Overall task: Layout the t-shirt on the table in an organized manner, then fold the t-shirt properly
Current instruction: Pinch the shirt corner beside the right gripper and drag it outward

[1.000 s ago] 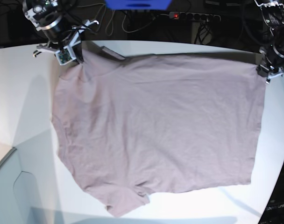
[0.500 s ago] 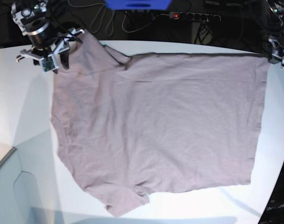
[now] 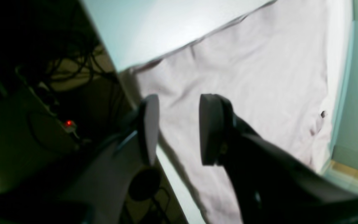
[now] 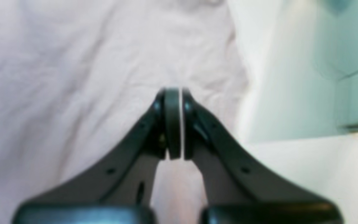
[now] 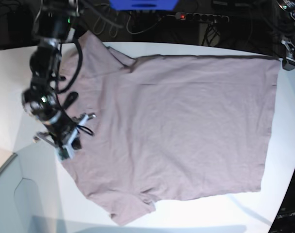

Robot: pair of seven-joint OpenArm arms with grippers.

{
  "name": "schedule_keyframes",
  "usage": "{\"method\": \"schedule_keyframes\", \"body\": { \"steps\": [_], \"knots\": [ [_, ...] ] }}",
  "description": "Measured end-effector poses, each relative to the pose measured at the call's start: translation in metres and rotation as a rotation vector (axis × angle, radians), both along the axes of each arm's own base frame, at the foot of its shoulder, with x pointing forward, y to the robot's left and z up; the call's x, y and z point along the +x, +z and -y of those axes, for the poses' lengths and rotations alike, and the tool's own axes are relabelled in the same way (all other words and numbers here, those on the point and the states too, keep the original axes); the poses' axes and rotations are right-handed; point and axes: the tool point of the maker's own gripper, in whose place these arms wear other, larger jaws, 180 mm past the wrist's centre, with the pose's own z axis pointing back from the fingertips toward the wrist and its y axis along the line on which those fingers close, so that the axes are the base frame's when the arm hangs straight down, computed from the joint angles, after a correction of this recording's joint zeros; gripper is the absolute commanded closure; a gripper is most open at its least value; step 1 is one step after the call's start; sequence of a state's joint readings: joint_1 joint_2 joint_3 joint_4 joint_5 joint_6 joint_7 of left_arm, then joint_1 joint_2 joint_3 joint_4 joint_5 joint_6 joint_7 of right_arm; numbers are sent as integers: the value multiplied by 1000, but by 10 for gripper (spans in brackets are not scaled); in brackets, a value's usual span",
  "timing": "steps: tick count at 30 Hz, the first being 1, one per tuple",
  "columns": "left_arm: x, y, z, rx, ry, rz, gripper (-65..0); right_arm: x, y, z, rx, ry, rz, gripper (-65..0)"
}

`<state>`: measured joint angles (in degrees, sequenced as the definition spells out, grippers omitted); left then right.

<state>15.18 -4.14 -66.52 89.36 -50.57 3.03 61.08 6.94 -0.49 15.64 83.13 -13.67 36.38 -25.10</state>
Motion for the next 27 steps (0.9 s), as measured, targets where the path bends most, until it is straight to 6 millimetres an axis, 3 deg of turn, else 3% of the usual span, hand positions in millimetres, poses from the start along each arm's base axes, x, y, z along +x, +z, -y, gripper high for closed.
{"method": "schedule_keyframes", "body": {
  "steps": [5,10,14,18,24,27],
  "knots": [
    [-1,-4,5,-12,2,-5,-217,24,-57,13,58,-5,-177,0],
    [4,-1,3,-6,5,8,-217,34,-91,12,183,-26,-220,0],
    [6,0,3,-5,5,14,-217,47,-96,38,208,-173,-149,0],
    [10,2,2,-3,4,23,-217,47,-99,59,186,-255,-102,0],
    [16,3,3,-5,2,36,-217,45,-100,68,169,-280,-89,0],
    [29,0,18,-16,-55,35,-217,44,-100,68,168,-281,-92,0]
  ]
}}
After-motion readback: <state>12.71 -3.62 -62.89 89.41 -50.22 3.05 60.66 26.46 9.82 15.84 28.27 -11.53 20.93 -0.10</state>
